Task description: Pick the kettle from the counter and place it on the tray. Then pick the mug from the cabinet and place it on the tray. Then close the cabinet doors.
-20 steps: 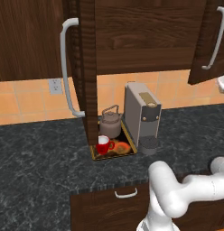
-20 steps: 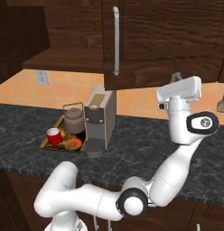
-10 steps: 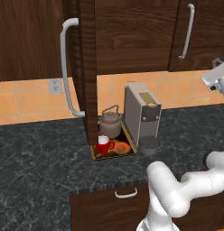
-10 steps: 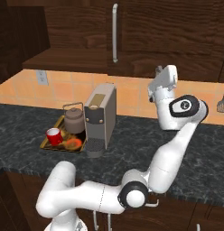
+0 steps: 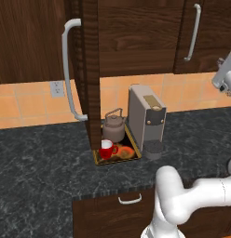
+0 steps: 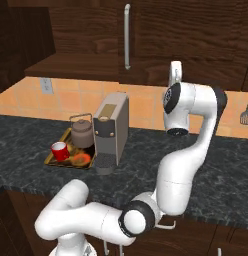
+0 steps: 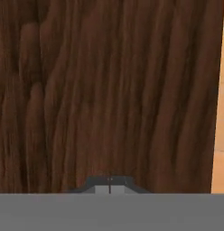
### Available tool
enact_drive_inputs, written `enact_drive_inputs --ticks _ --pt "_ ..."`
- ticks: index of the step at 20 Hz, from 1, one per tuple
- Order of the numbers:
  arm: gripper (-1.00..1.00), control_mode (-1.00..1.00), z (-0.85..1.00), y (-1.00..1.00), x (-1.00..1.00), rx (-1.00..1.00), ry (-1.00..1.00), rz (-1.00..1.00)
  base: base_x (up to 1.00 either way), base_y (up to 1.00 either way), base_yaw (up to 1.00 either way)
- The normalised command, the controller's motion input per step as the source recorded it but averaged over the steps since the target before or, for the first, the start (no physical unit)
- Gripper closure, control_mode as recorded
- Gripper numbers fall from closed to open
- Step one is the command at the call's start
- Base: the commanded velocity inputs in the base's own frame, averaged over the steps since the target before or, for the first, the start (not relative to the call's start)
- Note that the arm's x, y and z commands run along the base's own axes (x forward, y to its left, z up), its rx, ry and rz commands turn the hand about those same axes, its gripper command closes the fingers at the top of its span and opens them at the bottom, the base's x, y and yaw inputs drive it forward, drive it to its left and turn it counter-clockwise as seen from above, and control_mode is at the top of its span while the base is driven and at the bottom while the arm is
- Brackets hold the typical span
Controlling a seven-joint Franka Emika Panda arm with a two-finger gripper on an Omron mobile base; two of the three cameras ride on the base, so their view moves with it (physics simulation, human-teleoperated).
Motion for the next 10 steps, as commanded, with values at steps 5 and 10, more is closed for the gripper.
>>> enact_drive_inputs --ticks 5,10 --pt "1.00 -1.00 0.00 0.27 1.00 -0.32 0.64 -0.07 0.00 0.00 0.00" --pt "1.00 -1.00 -0.04 0.23 0.96 -0.20 0.59 -0.01 0.00 0.00 0.00"
